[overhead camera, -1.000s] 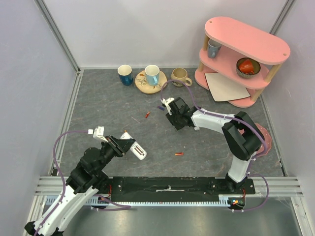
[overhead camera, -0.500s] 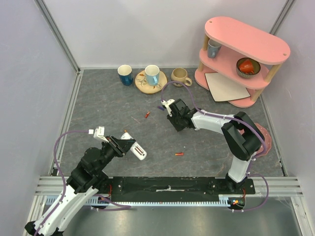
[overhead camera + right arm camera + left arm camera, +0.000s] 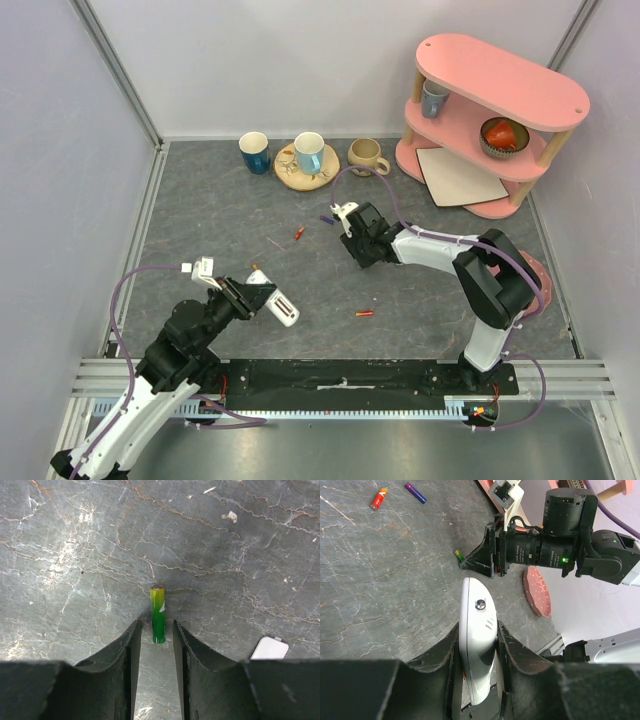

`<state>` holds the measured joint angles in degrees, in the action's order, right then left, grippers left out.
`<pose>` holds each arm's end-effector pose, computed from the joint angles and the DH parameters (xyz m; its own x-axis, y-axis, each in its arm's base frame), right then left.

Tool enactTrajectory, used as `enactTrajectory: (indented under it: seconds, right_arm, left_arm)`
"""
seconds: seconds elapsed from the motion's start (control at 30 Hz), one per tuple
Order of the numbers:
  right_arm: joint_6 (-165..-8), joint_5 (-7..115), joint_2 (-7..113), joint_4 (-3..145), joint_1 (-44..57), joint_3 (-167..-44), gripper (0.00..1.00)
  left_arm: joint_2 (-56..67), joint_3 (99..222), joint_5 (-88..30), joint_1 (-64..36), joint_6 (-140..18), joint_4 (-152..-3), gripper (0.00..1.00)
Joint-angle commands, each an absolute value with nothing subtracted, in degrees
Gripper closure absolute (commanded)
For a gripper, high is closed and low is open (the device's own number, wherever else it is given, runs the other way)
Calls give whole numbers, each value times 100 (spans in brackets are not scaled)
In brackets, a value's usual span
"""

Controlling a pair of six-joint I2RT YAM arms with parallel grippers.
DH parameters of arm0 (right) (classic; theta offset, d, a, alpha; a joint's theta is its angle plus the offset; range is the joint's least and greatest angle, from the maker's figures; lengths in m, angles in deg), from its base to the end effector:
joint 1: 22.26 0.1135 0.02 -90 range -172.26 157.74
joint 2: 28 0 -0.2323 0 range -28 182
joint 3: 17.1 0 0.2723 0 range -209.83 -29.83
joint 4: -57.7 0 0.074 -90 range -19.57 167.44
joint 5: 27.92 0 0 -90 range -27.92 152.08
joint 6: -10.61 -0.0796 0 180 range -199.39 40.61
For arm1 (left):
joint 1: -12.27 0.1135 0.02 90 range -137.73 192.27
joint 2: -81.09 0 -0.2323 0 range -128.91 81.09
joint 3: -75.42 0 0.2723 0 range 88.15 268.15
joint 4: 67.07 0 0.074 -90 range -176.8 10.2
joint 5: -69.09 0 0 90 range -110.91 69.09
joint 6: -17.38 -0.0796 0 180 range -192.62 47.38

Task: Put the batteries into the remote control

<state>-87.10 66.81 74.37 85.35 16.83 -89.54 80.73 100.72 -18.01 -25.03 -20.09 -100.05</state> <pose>0.3053 0.2395 0.0751 -0.7290 -0.4199 -0.5406 -0.5008 0.8656 0.0029 0.1509 -0.1099 0.2083 -0.5164 -0.6031 -0.6080 0.2556 0.5690 -0.7816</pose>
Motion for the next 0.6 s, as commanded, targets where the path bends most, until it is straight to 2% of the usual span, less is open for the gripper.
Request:
enactTrajectory:
  seconds: [0.0, 0.23, 0.33, 0.43, 0.5, 0.57]
  right_arm:
    - [-8757, 6568, 7308, 8792, 1694, -8784, 62]
    - [-8757, 6533, 7308, 8871, 1685, -8767, 66]
    - [-8766, 6524, 7360, 8915, 1694, -8802, 72]
    - [-8853, 6550, 7422, 8994, 1694, -8845, 85]
    - [-8994, 6560, 7379, 9030, 1685, -8881, 97]
    - [-9116, 6525, 7265, 9083, 1685, -8925, 100]
  left_arm:
    - [8408, 10010, -1844, -2491, -2077, -9623, 98]
    - [8408, 10001, -1853, -2491, -2076, -9606, 98]
    - [8408, 9992, -1853, -2491, -2068, -9606, 98]
    - [8408, 9984, -1853, -2491, -2068, -9597, 98]
    - [8390, 9922, -1836, -2491, -2042, -9475, 98]
    - [8225, 9861, -1853, -2491, -2024, -9220, 98]
